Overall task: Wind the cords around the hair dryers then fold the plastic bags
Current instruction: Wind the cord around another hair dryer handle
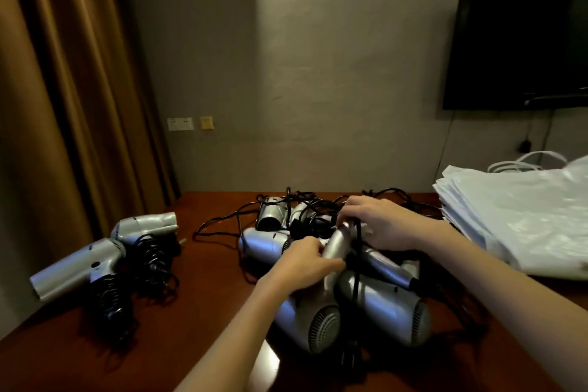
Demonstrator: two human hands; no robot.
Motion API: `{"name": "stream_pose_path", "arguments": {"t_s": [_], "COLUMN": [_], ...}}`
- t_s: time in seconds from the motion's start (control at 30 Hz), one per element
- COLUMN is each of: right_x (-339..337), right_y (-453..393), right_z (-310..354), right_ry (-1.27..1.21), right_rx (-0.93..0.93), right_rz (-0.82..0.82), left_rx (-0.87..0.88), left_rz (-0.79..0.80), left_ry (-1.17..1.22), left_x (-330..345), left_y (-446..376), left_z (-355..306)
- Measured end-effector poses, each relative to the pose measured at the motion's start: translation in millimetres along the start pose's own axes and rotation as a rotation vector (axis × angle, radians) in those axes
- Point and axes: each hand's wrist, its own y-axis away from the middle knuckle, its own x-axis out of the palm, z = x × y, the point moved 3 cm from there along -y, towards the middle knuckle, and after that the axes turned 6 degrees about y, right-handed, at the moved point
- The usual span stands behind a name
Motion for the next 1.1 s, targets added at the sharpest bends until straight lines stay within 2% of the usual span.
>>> {"name": "stream_pose_path", "arguments": {"t_s": [0.07,0.23,0.27,0.37,0.43,0.47,0.57,0.63,0.7,0.83,0.9,1.0,1.1], "right_x": [-13,-36,-38,-39,-37,-35,-29,-38,-62,-118,-136,-133,-111], "right_y": [4,1,0,-2,-4,-7,-18,-22,-24,-35,-44,-55,-59], "right_z": [-11,-40,-45,-56,-61,-63,-63,-59,-50,-18,-9,-7,-17], "right_ry": [-0.131,-0.209,-0.312,-0.572,-0.67,-0.646,-0.356,-0.342,-0.577,-1.237,-1.456,-1.561,-1.568], "right_rx": [0.047,0.204,0.21,0.198,0.206,0.214,0.25,0.281,0.259,0.149,0.131,0.114,0.205], "right_rz": [-0.041,-0.159,-0.178,-0.198,-0.172,-0.141,-0.02,-0.126,-0.305,-0.408,-0.478,-0.525,-0.593], "left_rx": [-0.001,0.027,0.034,0.029,0.052,0.06,0.081,0.112,0.148,0.204,0.227,0.186,0.155], "left_rz": [-0.002,-0.049,-0.069,-0.162,-0.222,-0.24,-0.231,-0.173,-0.12,-0.078,-0.049,-0.047,-0.01], "left_ry": [0.03,0.082,0.149,0.555,0.684,0.72,0.863,0.889,0.851,0.813,0.756,0.835,0.932], "left_x": [-3,-26,-32,-54,-67,-73,-80,-77,-74,-71,-71,-77,-87], "left_y": [-3,-4,-4,-10,-15,-18,-25,-32,-40,-56,-62,-62,-59], "left_z": [2,-8,-9,-8,-10,-12,-23,-35,-45,-64,-73,-75,-66]}}
